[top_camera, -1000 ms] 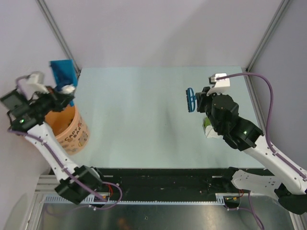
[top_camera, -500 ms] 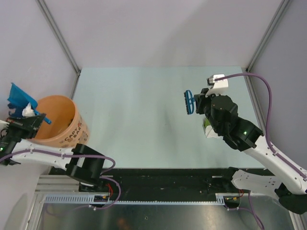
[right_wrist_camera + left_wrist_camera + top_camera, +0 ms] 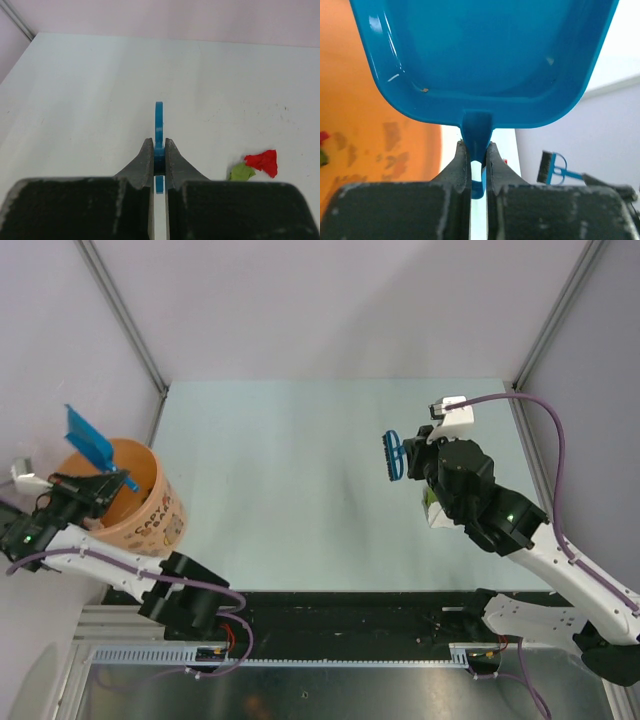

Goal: Sweep away the paper scraps from the table

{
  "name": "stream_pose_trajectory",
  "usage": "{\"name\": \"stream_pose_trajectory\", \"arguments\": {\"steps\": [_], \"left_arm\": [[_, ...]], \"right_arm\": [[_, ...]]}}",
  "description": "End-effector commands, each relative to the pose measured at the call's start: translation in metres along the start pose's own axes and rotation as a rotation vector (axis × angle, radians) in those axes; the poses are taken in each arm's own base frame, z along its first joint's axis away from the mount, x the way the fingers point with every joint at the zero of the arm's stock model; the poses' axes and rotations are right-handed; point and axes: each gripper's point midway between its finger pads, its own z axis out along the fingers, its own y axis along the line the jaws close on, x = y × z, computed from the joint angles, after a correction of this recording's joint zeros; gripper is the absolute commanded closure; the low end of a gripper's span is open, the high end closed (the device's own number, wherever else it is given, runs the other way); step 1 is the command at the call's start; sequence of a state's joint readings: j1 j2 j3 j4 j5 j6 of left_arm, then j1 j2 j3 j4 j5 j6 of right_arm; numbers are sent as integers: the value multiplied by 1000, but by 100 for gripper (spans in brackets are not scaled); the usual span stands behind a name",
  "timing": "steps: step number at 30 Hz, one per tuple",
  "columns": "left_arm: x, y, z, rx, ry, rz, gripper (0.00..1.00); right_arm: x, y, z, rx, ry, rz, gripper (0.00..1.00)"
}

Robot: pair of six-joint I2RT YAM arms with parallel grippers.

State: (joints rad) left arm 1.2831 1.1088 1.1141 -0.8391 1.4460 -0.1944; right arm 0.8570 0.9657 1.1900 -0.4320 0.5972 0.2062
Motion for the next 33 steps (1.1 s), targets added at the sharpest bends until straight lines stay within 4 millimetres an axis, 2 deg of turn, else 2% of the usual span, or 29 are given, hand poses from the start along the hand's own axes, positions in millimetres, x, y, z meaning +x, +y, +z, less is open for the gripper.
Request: {"name": "stream_pose_trajectory", "arguments": {"steps": [1, 5, 9, 11, 12, 14, 15, 16, 17, 18, 20, 21, 22, 23, 24, 26, 27, 28, 29, 30, 31, 33], "left_arm": [[19, -52, 13, 205, 133, 68, 100], [7, -57, 15, 234, 151, 42, 100], [22, -74, 14, 310, 198, 49, 100], [27, -83, 17, 308, 204, 159, 100], [32, -79, 29, 242, 219, 244, 100], [36, -79, 42, 134, 210, 500, 100], [55, -86, 55, 146, 272, 582, 100], [56, -79, 63, 82, 280, 639, 100], [65, -80, 69, 98, 313, 670, 100], [85, -89, 76, 150, 377, 707, 100], [94, -75, 89, 78, 428, 810, 100], [116, -82, 96, 119, 493, 868, 100], [127, -79, 98, 128, 533, 938, 100], [131, -68, 104, 75, 565, 987, 100], [156, -73, 106, 125, 628, 1046, 100], [176, -52, 111, 76, 725, 1188, 100], [201, -53, 110, 116, 795, 1267, 100], [215, -39, 107, 118, 863, 1345, 100], [221, -22, 109, 60, 914, 1418, 100], [242, -21, 105, 103, 972, 1486, 100], [254, -4, 101, 101, 1041, 1533, 100], [271, 12, 99, 84, 1129, 1612, 100]], "right_arm": [[-16, 5, -2, -14, -44, 30, 100], [-18, 2, -6, -9, -50, 34, 100], [-21, 0, -9, -7, -60, 43, 100], [-21, -1, -9, 0, -59, 32, 100], [-22, -1, -9, 1, -62, 27, 100], [-20, -8, -8, 32, -56, 11, 100], [-19, -16, -7, 61, -54, 5, 100], [-17, -22, -6, 87, -46, -8, 100], [-12, -31, -5, 114, -24, -27, 100], [-9, -38, -4, 138, -10, -40, 100], [0, -65, 1, 217, 37, -60, 100], [4, -73, 2, 234, 54, -58, 100], [7, -91, 5, 269, 77, -45, 100], [13, -99, 7, 291, 104, -46, 100], [15, -111, 8, 324, 117, -45, 100], [19, -142, 10, 427, 141, -39, 100], [28, -152, 17, 467, 176, -54, 100], [36, -161, 22, 490, 206, -59, 100], [39, -179, 26, 537, 219, -50, 100], [52, -187, 37, 549, 271, -62, 100], [58, -194, 43, 554, 295, -61, 100], [68, -218, 54, 611, 325, -55, 100]]}}
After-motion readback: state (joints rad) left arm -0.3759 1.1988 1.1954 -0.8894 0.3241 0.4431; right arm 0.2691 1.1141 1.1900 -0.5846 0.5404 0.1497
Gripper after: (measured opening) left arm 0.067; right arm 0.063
